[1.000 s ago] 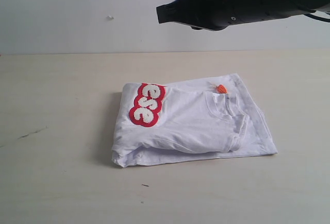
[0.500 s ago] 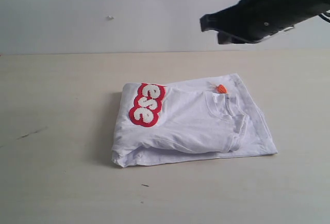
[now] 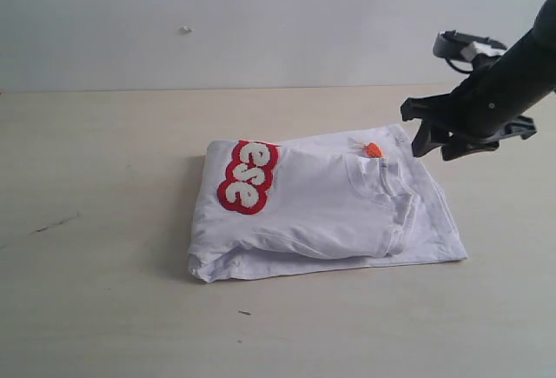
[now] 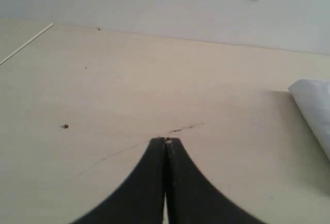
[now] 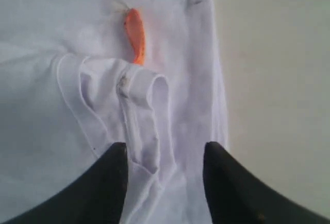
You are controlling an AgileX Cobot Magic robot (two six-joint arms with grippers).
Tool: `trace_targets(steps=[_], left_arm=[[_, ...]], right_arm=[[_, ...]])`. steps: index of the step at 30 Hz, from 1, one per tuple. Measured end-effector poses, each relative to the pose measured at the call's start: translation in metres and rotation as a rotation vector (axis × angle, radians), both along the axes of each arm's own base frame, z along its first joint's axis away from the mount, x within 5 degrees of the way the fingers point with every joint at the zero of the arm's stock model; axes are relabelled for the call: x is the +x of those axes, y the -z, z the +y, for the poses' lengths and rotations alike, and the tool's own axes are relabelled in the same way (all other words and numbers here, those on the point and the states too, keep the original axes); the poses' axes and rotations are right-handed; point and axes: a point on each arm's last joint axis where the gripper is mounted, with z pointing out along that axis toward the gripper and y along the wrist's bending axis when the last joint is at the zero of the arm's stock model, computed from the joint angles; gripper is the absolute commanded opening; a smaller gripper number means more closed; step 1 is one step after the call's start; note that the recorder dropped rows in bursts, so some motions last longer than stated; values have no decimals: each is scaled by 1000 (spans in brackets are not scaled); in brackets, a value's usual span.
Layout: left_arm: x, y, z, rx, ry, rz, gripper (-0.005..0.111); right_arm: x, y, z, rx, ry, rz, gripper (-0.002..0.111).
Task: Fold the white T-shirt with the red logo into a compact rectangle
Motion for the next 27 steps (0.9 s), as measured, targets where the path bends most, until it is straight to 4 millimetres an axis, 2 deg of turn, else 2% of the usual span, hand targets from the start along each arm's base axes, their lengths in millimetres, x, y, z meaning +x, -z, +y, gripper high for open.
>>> trace_targets(steps=[3,12,15,19,21,24,27], left_arm=[[0,0,0,0,0,0,0],[0,0,0,0,0,0,0],[0,0,0,-1,0,0,0],[0,0,0,-1,0,0,0],[0,0,0,-1,0,0,0],[0,0,0,-1,0,0,0],[0,0,0,-1,0,0,0]], right_arm=[[5,24,7,75,-46,28,52],[13,55,6,70,-55,21,51],[14,58,8,63,-60,12,51],[20,53,25,54,-100,-21,51],[19,58,32,39,-133,-9,51],[20,59,30,4,-148,2,51],[26,50,27,-32,-137,-13,51]])
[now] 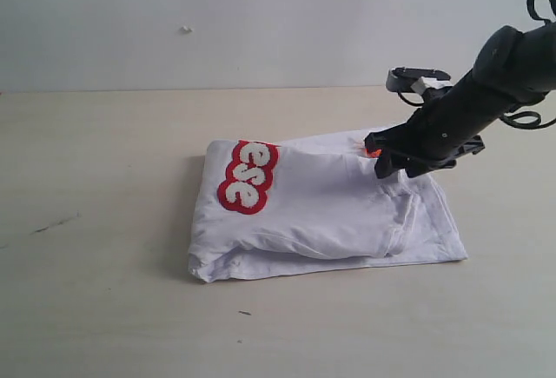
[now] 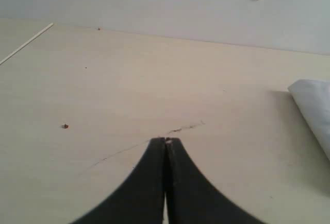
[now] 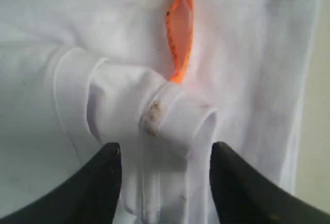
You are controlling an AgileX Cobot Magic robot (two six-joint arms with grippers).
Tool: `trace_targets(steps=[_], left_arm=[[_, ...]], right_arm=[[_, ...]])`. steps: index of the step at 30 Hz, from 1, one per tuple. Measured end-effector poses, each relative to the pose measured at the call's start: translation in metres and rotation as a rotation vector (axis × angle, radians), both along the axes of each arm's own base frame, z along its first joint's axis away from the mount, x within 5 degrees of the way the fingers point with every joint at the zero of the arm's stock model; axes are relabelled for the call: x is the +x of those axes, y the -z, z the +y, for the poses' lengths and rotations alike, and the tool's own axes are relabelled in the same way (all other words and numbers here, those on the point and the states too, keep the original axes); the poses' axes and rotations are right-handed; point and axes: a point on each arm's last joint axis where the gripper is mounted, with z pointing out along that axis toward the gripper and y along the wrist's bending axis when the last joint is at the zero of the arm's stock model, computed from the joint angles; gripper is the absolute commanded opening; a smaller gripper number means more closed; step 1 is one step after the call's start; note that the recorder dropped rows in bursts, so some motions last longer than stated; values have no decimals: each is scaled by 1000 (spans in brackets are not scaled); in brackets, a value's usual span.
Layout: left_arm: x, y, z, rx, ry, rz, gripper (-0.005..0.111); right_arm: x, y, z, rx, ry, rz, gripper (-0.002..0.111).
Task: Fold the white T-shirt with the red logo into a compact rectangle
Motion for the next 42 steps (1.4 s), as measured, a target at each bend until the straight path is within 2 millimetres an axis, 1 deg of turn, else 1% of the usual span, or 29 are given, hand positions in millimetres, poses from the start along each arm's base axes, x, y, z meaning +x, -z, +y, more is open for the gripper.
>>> trace_targets(steps=[2,3,7,21,22,23,24,25,26,27,31,33,35,36,37,38,39,40,42], left_arm=[[0,0,0,0,0,0,0],[0,0,0,0,0,0,0],[0,0,0,0,0,0,0],[0,0,0,0,0,0,0],[0,0,0,0,0,0,0],[0,0,0,0,0,0,0],[0,0,0,0,0,0,0],[0,0,0,0,0,0,0],[0,0,0,0,0,0,0],[0,0,0,0,0,0,0],[0,0,0,0,0,0,0],[0,0,0,0,0,0,0],[0,1,0,0,0,2,0],[0,1,0,0,0,2,0],[0,1,0,0,0,2,0],[0,1,0,0,0,2,0],[0,1,0,0,0,2,0],[0,1,0,0,0,2,0],[0,1,0,0,0,2,0]], right_arm=[[2,-7,-1,-8,22,-12,51],[2,-5,-1,-6,25,-2,51],[0,16,6,-15,1,53,51],[5,18,4,-51,9,6,50],[5,18,4,-52,10,4,49],[5,18,4,-52,10,4,39],[5,18,4,-51,11,4,31],[5,19,4,-51,11,5,16],[5,20,4,-51,11,7,10],[5,20,4,-52,6,8,0],[4,19,5,-52,-34,17,0],[3,15,6,-52,-44,16,0],[5,-2,6,-53,-72,-15,0],[7,-23,7,-58,-88,-65,0],[8,-36,7,-64,-93,-101,0],[10,-64,6,-100,-117,-176,0],[12,-78,5,-125,-122,-214,0],[13,-100,1,-186,-130,-270,0],[16,-124,-8,-307,-126,-324,0]])
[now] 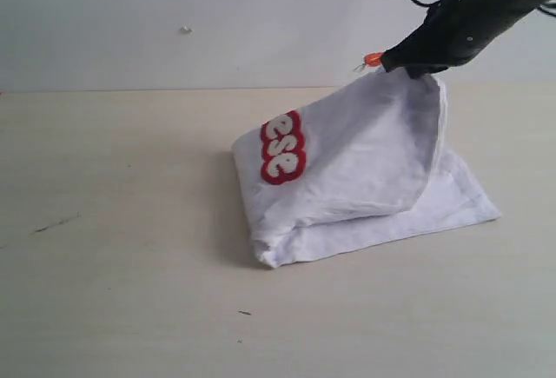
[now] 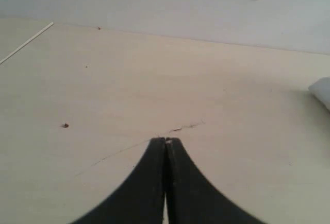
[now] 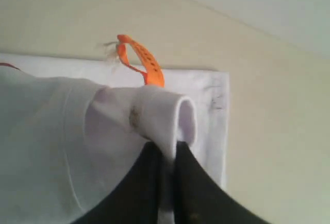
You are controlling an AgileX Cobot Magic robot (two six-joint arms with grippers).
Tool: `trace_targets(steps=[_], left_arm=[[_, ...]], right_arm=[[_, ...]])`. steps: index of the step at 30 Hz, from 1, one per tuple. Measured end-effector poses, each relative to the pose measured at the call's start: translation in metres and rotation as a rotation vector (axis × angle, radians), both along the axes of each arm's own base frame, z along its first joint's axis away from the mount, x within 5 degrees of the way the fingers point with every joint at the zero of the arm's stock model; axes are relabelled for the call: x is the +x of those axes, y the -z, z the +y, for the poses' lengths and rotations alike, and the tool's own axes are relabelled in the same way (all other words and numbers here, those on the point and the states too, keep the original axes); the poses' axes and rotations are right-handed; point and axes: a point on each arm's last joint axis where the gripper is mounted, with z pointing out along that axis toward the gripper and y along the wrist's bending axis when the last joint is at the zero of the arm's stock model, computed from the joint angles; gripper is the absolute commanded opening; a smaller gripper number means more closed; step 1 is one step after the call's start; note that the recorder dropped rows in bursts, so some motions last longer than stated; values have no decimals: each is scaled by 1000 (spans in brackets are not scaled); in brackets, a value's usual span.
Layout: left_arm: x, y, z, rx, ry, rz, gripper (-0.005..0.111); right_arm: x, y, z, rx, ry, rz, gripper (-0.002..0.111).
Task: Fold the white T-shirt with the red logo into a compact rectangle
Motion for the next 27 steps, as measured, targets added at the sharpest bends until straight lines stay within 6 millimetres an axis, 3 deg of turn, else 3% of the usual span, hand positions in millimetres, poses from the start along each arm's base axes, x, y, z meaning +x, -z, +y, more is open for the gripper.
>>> trace_targets(steps=[4,11,19,23,27], left_arm=[[0,0,0,0,0,0,0],[0,0,0,0,0,0,0],[0,0,0,0,0,0,0],[0,0,0,0,0,0,0],[0,0,0,0,0,0,0]], right_arm=[[4,-9,-16,-207,26,-41,0],[12,12,-56,-673,209,9,0],[26,29,-79,-941,289,-72,2],[30,50,-93,-1027,314,-42,16],[24,65,-125,-1091,381,28,36]])
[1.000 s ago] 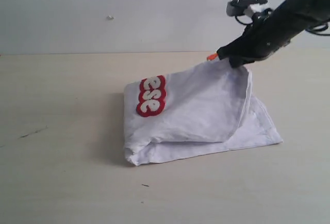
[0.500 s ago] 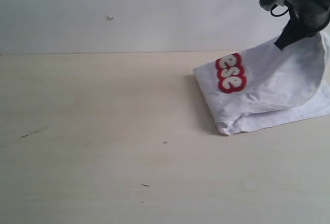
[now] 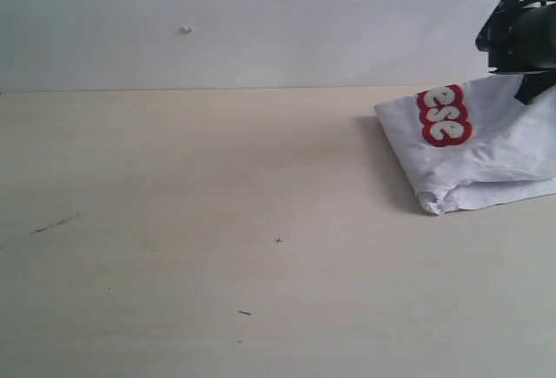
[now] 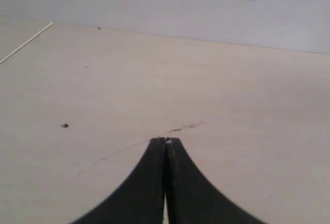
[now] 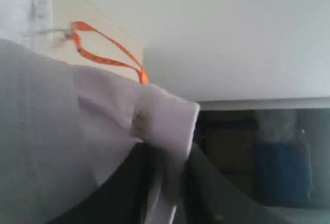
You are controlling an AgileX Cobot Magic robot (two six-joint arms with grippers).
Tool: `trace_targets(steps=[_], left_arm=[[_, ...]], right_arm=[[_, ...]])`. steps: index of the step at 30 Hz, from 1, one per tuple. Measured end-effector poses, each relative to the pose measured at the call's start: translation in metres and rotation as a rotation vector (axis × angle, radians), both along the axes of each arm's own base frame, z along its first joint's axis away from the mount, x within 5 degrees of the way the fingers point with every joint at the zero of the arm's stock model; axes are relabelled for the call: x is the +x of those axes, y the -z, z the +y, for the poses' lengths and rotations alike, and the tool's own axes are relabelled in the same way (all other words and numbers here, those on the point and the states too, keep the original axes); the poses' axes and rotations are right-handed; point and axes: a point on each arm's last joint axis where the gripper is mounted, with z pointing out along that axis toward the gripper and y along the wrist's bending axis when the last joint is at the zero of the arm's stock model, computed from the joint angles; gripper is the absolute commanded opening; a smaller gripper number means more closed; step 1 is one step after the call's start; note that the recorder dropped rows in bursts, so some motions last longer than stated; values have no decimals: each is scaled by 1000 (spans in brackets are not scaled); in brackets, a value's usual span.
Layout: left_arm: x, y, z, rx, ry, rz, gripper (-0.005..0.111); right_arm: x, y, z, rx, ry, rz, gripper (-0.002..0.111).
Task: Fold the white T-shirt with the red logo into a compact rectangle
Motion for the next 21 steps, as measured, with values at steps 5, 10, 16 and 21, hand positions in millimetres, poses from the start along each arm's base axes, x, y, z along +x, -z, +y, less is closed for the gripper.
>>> trace_targets(steps=[5,10,16,21], left_arm=[[0,0,0,0,0,0,0],[0,0,0,0,0,0,0],[0,0,0,0,0,0,0],[0,0,0,0,0,0,0]], right_arm=[[-11,-2,-34,-13,103,-32,46],[-10,-5,-39,50,142,-80,46],[0,-33,-40,121,205,-171,56],[6,-36,-32,352,219,-154,37]])
